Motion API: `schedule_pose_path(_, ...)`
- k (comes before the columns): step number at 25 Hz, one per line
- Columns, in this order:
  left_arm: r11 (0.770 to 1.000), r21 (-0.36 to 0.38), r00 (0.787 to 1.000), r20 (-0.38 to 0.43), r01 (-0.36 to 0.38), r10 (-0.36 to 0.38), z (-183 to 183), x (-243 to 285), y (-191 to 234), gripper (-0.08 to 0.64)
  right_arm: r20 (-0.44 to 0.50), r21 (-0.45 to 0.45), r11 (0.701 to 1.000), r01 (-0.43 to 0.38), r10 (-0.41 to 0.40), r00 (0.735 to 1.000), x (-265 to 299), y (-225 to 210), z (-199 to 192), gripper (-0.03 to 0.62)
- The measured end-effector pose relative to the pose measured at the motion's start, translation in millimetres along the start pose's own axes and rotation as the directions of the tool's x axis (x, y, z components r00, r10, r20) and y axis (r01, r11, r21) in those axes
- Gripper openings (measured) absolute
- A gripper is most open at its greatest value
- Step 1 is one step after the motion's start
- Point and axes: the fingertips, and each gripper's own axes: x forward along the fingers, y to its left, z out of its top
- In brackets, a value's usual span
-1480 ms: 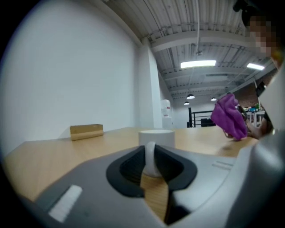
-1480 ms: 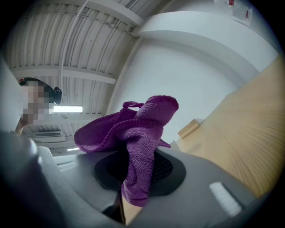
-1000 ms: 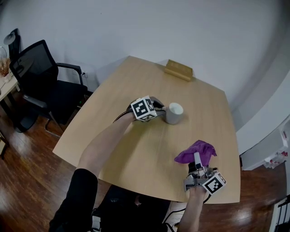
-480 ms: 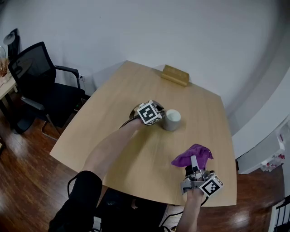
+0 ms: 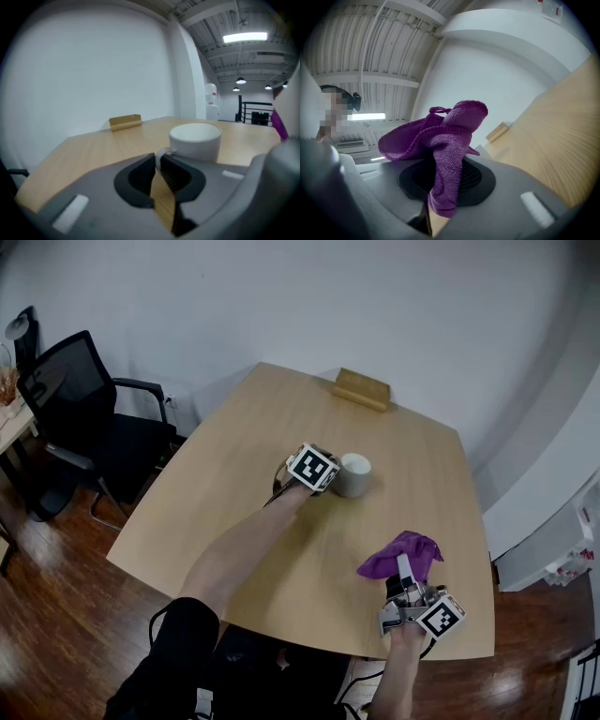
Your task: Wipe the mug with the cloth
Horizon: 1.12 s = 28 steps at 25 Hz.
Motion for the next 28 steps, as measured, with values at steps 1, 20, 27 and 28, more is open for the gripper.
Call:
schedule_pose_path(1, 1.0, -0.023, 1.0, 0.002, -0.011, 0.011, 0, 1, 2, 0.058, 0.001, 0.004, 1.0, 0.006, -0.006, 1.0, -1, -2, 0, 0.081)
schedule_pose_path(20, 0.986, -0.164, 0.997, 0.055, -0.038, 0.047, 0, -2, 13, 0.106, 0.011, 0.043, 0.999, -0.009, 0.008, 1.0, -3, 1, -3, 0.081)
schedule_pose_path(27, 0.987, -0.154, 0.998, 0.064, 0.035, -0.026, -3, -9, 5, 0.064, 0.003, 0.022, 1.0, -0.013, 0.013, 1.0, -4, 8, -2, 0.081)
schedule_pose_path(28, 0.988, -0.15, 0.998, 0.064, 0.036, -0.026, -3, -9, 5, 0.066, 0.006, 0.027, 0.999, -0.022, 0.021, 1.0, -3, 11, -1, 0.081)
